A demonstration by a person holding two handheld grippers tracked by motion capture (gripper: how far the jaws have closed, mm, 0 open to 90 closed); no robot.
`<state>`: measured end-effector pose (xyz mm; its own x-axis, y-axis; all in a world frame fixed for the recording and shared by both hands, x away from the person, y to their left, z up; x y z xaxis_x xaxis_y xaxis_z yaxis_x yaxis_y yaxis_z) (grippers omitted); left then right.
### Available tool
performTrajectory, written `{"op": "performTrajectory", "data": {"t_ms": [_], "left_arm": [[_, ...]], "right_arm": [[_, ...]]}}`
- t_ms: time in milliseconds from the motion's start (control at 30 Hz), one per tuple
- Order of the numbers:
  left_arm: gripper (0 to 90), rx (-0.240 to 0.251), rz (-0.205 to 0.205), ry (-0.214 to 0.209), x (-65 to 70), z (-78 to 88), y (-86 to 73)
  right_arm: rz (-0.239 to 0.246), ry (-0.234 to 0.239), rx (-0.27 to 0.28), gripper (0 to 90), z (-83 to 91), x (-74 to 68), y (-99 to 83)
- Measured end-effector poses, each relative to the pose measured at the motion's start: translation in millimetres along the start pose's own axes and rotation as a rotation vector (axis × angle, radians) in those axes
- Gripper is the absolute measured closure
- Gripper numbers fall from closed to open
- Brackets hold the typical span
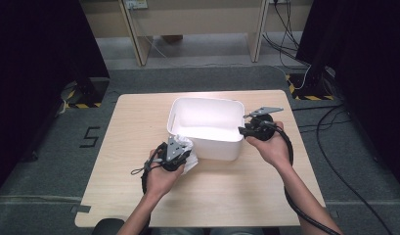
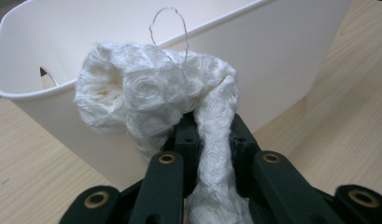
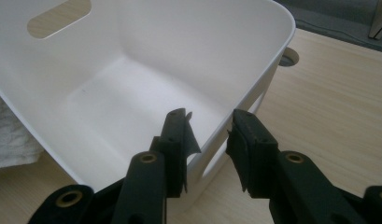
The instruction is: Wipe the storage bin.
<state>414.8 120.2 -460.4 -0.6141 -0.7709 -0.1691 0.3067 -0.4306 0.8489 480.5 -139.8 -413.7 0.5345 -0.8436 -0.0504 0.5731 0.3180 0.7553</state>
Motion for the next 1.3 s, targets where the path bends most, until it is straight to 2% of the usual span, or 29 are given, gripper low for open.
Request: {"op": "performTrajectory", "data": {"t_ms": [367, 467, 500, 533, 833, 933, 967, 1100, 1200, 1300], "left_arm": [[78.4, -0.006, -0.021, -0.003, 3.4, -3.1, 3.4], [78.4, -0.013, -0.012, -0.01, 5.0, -3.4, 3.9], [78.4, -0.008, -0.026, -0.01, 4.4, -3.7, 4.8], [78.4, -0.013, -0.016, -0.012, 5.6, -3.6, 4.4], [78.4, -0.01, -0.017, -0.016, 6.9, -5.5, 6.0], [78.4, -0.004, -0.032, -0.012, 5.3, -6.4, 5.9], [78.4, -0.007, -0.022, -0.012, 6.1, -6.7, 5.1], [78.4, -0.008, -0.034, -0.013, 7.4, -9.0, 3.5], [78.4, -0.008, -0.028, -0.018, 9.3, -11.0, 2.1], [78.4, -0.006, -0.047, -0.026, 9.5, -13.8, 0.7]], "right_arm": [[0.004, 0.003, 0.001, 67.0, -0.4, -0.3, 0.5], [0.003, 0.004, 0.001, 67.0, -0.2, -0.1, 0.3], [0.002, 0.004, 0.0, 67.0, -0.2, -0.2, 0.3], [0.002, 0.004, 0.0, 66.9, -0.3, -0.3, 0.4], [0.003, 0.005, 0.0, 66.8, -0.4, -0.5, 0.5], [0.004, 0.005, 0.0, 66.6, -0.6, -0.8, 0.7], [0.006, 0.005, 0.0, 66.5, -0.6, -0.9, 0.8], [0.006, 0.004, 0.001, 66.4, -0.7, -1.1, 0.8], [0.008, 0.005, 0.001, 66.4, -0.7, -1.0, 0.8], [0.007, 0.004, 0.001, 66.3, -0.7, -1.2, 0.8]]}}
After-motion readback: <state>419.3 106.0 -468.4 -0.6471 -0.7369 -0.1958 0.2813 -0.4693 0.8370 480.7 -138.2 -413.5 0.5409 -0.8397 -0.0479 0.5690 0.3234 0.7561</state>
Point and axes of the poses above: each handheld gripper's, and its own axes: z roughly backward along the jaws, y roughly out of its top, x roughly to its right, the point moved 5 cm from there along -z, roughly forward along the jaws
